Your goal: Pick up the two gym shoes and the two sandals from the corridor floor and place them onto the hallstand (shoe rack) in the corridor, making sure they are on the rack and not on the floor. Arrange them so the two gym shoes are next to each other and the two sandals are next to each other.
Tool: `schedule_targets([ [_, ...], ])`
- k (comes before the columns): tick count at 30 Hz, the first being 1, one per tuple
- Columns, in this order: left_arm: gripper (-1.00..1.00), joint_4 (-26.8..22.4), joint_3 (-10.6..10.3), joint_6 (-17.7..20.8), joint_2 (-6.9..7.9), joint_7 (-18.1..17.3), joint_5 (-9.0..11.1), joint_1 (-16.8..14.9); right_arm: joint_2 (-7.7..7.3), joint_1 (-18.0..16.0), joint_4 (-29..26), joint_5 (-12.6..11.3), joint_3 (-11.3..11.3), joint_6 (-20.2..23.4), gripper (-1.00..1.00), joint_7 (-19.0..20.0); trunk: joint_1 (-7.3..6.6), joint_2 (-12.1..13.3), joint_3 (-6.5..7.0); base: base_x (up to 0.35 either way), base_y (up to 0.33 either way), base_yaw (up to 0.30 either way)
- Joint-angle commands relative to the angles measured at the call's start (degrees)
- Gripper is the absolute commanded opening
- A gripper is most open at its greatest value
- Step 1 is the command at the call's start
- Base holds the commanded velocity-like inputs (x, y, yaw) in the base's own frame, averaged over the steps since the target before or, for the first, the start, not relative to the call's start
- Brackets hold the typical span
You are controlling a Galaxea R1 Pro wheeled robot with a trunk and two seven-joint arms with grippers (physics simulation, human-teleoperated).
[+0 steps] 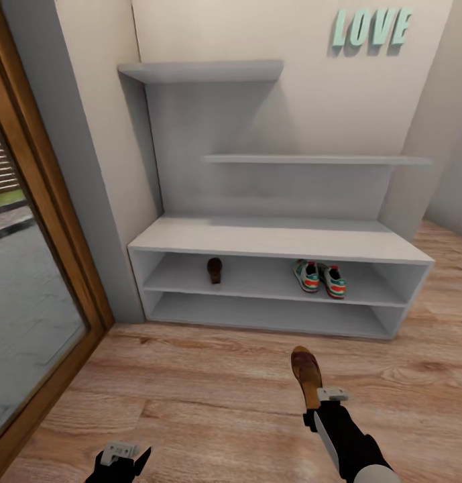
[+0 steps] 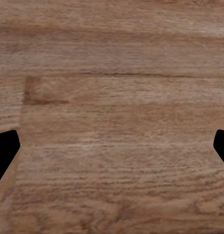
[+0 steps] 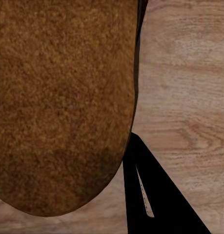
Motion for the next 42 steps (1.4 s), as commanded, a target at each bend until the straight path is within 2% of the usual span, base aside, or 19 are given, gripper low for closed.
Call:
schedule_targets([
  [1,1.0,0.1,-0.5,-0.1,0.0,-0.3,0.6,-0.1,0.07,0.0,-0.1,0.6,-0.3,0.3,-1.0,0.2,-0.01,0.0,-0.09,0.0,0.0,0.286],
  [22,1.0,0.1,-0.5,-0.1,-0.01,-0.3,0.6,-0.1,0.07,0.0,-0.5,0.6,-0.2,0.3,-1.0,0.1,-0.01,0.0,-0.7,0.0,0.0,0.282],
  [31,1.0,0.1,-0.5,-0.1,-0.69,-0.3,0.6,-0.1,0.15,0.0,-3.3,0.6,-0.2,0.3,-1.0,0.1,-0.01,0.0,-0.74,0.0,0.0,0.043],
  [33,1.0,0.2,-0.5,-0.1,-0.76,-0.3,0.6,-0.1,0.21,-0.1,-5.6,0.6,-0.2,0.5,-1.0,0.1,-0.01,0.0,-0.74,0.0,0.0,0.003],
  [35,1.0,0.2,-0.5,-0.1,-0.78,-0.3,0.6,-0.1,0.22,-0.1,-7.6,0.5,-0.2,1.9,-1.0,0.1,-0.01,0.0,-0.74,0.0,0.0,0.001],
  [38,1.0,0.2,-0.5,-0.1,-0.79,-0.3,0.6,-0.1,0.23,-0.1,-11.2,0.5,-0.2,8.7,-1.0,0.1,-0.01,0.0,-0.74,0.0,0.0,0.0],
  [42,1.0,0.2,-0.5,-0.1,-0.8,-0.3,0.6,-0.1,0.24,-0.1,-13.8,0.5,-0.2,13.1,-1.0,0.2,-0.01,0.0,-0.74,0.0,0.0,0.0],
])
